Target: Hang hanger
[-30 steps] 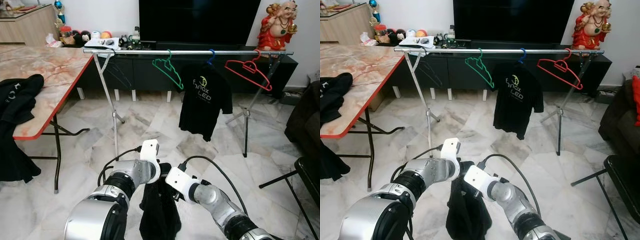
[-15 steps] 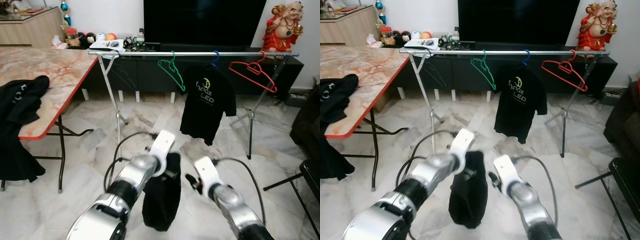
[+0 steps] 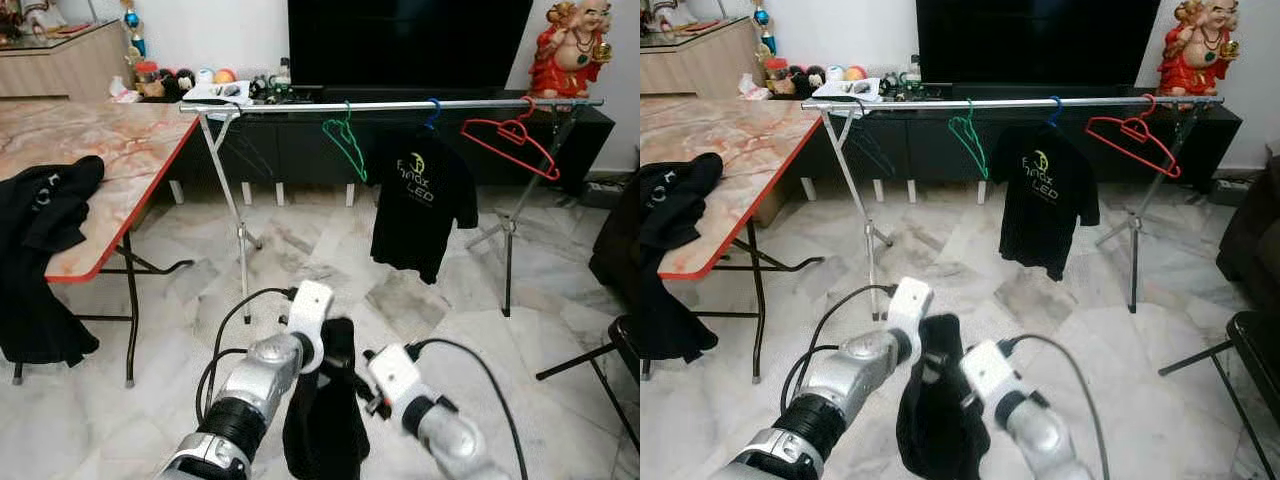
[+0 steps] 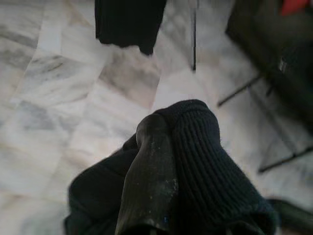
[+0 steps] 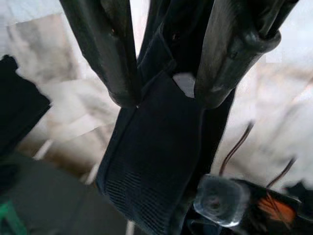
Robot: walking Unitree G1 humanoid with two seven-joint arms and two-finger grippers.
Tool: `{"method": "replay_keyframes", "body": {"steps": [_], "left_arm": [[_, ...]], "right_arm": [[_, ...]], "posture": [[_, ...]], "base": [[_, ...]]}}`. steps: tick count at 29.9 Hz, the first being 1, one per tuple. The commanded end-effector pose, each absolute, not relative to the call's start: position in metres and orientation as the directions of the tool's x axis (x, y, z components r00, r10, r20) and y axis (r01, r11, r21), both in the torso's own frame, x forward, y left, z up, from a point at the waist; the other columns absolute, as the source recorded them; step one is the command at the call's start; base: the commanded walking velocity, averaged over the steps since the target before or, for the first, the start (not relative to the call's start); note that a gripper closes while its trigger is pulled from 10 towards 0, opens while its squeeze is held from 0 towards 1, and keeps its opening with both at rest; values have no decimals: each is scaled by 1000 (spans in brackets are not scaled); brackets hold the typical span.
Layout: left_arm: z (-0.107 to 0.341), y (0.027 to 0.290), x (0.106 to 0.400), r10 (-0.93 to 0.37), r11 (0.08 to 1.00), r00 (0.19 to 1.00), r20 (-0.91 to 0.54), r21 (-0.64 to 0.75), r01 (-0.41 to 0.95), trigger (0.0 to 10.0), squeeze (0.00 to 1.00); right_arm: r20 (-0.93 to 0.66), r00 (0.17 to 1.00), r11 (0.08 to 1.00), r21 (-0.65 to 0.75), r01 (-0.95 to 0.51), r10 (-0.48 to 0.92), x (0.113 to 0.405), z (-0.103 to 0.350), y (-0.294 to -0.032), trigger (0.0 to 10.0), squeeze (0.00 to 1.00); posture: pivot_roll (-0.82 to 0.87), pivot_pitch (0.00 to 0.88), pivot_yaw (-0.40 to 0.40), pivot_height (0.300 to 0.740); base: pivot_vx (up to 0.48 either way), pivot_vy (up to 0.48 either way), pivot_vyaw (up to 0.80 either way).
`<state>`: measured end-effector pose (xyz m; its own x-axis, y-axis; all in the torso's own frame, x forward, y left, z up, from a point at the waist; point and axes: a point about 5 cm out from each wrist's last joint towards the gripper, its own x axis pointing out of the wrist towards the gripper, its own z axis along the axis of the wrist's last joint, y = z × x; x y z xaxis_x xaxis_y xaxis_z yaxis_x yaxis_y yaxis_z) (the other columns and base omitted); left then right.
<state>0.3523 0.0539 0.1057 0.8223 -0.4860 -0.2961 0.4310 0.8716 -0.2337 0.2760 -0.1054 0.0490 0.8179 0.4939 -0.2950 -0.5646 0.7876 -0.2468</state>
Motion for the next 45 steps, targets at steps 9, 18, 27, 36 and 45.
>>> {"method": "replay_keyframes", "body": {"steps": [9,18,27,36,45], "left_arm": [[148,59,364,-467,807,862,-196,-495,324,10000,0],[178,57,369,-493,762,856,-157,-554,337,10000,0],[204,54,370,-495,703,868,-35,-604,376,10000,0],[171,77,346,-451,788,871,193,-373,490,10000,0],[172,74,342,-377,633,891,253,-631,448,10000,0]], "right_arm": [[-41,952,881,-369,-296,303,299,82,-121,10000,0],[-28,924,869,-329,-369,382,295,74,-106,10000,0],[-22,883,757,-506,-414,468,290,60,-103,10000,0],[152,906,828,-486,-280,395,293,84,-106,10000,0],[213,895,798,-562,-217,393,293,90,-107,10000,0]], "posture": [[66,0,39,740],[74,0,32,740],[80,0,20,740],[57,0,36,740],[45,0,41,740]], "base": [[0,0,0],[0,0,0],[0,0,0],[0,0,0],[0,0,0]]}}
